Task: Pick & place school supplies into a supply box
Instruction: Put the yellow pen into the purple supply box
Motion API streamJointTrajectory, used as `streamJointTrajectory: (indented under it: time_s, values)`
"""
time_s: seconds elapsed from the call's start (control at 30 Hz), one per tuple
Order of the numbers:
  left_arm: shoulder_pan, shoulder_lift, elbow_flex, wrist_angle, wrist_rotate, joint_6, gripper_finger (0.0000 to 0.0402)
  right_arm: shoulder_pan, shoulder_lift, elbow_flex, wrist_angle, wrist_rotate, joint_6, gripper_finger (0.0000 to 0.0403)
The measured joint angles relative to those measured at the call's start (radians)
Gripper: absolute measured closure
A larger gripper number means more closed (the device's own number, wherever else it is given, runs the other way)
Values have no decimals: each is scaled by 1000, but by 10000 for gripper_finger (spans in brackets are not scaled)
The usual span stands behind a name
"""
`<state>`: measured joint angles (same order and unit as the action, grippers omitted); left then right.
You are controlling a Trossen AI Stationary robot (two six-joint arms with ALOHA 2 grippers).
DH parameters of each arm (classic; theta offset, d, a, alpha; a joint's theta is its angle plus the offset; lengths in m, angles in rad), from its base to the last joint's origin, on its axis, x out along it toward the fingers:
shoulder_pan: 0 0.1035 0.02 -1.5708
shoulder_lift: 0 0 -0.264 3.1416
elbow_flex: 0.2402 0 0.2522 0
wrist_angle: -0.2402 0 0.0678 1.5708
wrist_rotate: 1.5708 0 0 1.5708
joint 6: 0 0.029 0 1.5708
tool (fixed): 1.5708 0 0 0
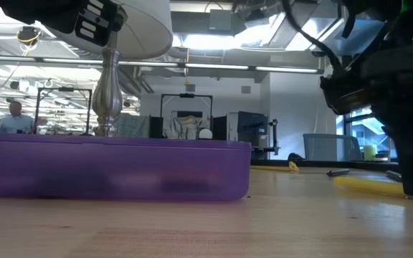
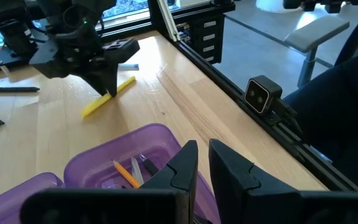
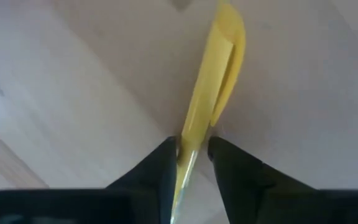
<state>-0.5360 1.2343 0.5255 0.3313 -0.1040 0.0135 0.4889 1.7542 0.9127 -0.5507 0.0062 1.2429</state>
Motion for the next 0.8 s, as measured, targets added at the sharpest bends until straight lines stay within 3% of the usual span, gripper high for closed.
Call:
streamJointTrajectory:
  time_s: [0.2,0.5,0.8]
  values:
    - [0,0,0,0,0,0,368,0,0,-2,-10,-1,-216,317]
    - [0,0,0,4,-37,-26,368,1,-1,-4,11,20,-357,367]
    - [1,0,0,9,-63,-106,368,4,-2,-6,34,49,-366,355]
